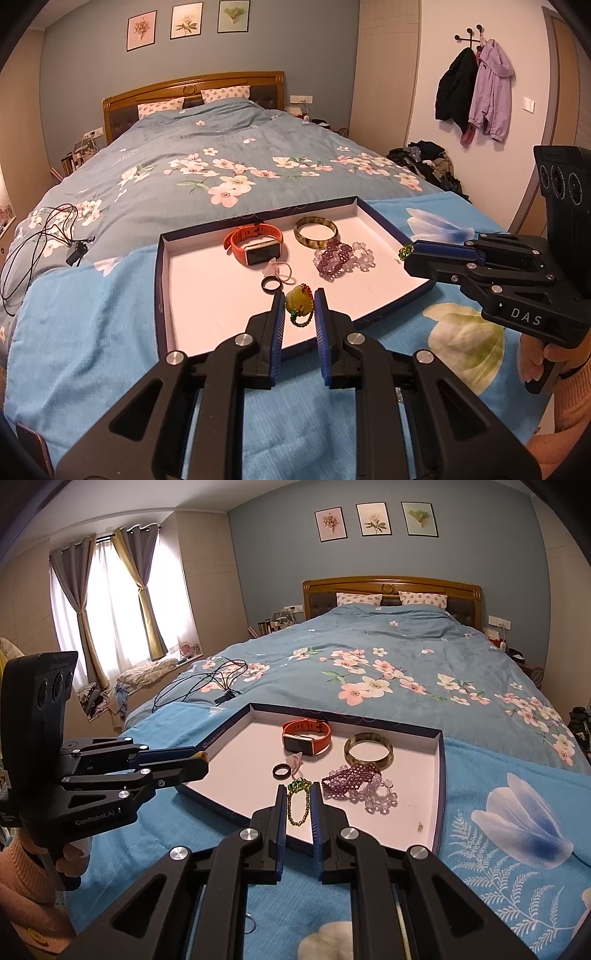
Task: Organize jewelry
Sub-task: 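Carry the pendant into the box with the left tool while the right tool carries the gold chain, then open the left tool to drop the pendant in the box while the right tool releases the gold chain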
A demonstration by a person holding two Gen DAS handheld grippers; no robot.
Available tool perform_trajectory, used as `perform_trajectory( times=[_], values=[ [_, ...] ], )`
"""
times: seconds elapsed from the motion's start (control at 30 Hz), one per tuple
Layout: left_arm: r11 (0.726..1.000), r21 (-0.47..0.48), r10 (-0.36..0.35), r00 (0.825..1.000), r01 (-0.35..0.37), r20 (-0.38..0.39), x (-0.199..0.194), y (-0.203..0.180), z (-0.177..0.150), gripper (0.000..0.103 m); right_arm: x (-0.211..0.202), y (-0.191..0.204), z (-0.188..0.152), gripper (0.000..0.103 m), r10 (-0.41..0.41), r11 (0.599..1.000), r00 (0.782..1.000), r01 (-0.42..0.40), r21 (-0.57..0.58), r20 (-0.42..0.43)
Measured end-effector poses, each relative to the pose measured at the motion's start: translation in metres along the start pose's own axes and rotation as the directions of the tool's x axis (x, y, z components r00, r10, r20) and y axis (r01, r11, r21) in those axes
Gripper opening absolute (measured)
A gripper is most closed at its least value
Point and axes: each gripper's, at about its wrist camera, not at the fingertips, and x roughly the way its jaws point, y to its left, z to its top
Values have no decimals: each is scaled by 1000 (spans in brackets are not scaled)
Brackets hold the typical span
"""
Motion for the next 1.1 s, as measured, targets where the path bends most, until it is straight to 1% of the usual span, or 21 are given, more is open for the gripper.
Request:
perform_trajectory(
  times=[0.43,1.1],
  values=[
    [1000,-7,16,1000,-16,-8,13,7,6,16,13,-10,5,11,4,1000,1000,-4,29,-15],
    [998,-22,51,998,-52,-31,37,13,9,16,30,-15,10,11,3,999,999,-1,36,-41]
  ],
)
